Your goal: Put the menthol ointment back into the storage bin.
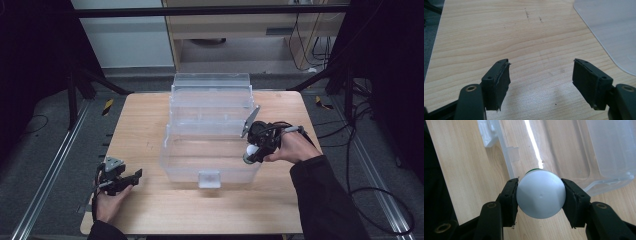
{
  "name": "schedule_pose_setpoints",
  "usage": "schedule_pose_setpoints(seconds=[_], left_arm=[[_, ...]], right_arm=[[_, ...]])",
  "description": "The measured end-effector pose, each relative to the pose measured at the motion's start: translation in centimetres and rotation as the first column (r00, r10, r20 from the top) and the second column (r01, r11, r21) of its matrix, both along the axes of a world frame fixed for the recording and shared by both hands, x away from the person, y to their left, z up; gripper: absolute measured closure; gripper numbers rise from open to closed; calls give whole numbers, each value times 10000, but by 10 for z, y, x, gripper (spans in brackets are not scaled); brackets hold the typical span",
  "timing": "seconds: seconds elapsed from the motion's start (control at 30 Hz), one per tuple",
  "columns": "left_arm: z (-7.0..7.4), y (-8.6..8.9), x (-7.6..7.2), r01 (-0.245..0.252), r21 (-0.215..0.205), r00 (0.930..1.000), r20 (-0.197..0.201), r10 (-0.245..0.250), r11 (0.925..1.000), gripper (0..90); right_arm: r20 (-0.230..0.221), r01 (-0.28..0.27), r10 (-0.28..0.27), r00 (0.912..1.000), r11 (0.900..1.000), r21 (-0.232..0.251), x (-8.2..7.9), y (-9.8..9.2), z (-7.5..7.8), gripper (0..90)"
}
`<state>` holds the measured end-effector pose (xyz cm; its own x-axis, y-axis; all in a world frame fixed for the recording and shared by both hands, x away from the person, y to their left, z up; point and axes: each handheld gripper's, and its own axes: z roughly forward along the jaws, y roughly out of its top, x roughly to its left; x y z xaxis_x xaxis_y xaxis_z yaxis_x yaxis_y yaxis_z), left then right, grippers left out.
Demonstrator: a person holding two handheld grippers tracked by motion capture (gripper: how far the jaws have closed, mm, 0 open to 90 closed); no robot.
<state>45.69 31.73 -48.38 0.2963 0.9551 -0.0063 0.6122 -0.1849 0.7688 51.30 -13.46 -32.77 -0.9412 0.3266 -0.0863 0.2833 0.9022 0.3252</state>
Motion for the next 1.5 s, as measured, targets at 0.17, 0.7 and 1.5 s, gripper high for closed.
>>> schedule_pose_setpoints(seconds=[0.17, 0.7, 1.5], left_arm=[[0, 0, 0, 2, 4, 10000, 5, -2, 10000, 297], [0, 0, 0, 13, 4, 10000, -8, -13, 10000, 297], [0, 0, 0, 0, 19, 10000, -36, 0, 10000, 297]], right_arm=[[-16, -86, 86, 10000, 9999, -72, 3, 2, -6, 504], [-216, 7, -14, 9998, 9995, -301, 11, 2, -28, 504], [-512, 109, -129, 9986, 9992, -389, 18, -2, -51, 504]])
